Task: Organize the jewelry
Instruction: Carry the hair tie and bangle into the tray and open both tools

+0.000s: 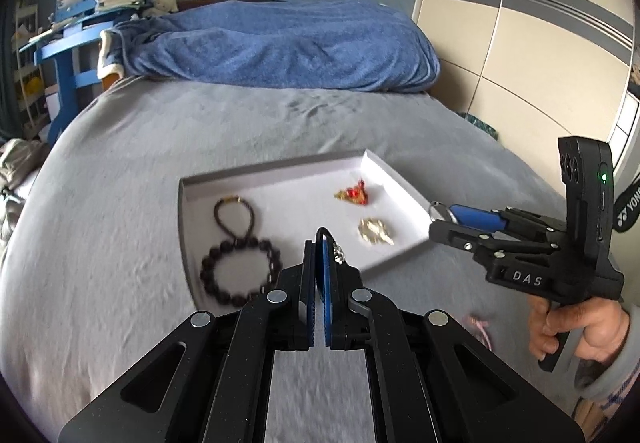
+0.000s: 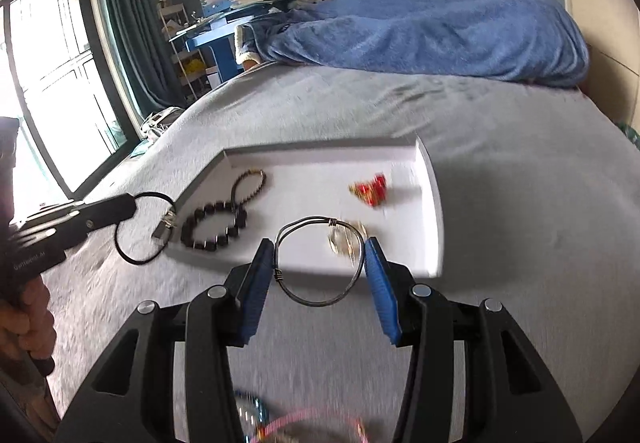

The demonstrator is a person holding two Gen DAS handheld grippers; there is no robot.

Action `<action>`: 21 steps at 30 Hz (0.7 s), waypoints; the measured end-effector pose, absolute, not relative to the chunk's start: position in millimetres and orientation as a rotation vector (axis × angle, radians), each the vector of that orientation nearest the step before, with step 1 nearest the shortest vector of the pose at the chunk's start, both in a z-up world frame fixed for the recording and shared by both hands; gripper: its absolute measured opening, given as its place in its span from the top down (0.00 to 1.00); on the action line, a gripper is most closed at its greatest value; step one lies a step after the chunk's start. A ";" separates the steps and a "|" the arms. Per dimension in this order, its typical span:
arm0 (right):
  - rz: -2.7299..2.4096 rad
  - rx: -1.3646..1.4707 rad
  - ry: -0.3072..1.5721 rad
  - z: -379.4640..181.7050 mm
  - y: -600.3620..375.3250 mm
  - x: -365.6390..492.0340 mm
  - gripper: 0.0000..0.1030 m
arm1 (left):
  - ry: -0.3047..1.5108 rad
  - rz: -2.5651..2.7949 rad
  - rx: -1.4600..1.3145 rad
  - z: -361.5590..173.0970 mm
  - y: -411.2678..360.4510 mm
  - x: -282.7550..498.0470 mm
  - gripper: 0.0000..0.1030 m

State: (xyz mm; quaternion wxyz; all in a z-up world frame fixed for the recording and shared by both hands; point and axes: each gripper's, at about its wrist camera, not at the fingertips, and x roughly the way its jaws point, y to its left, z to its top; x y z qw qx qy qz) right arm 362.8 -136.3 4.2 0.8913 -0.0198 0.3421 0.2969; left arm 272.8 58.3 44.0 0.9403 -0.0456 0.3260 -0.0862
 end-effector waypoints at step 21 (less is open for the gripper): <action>0.541 -0.166 0.865 -47.2 -84.2 448.9 0.55 | 0.773 -0.133 -0.090 -6.7 41.7 366.1 0.96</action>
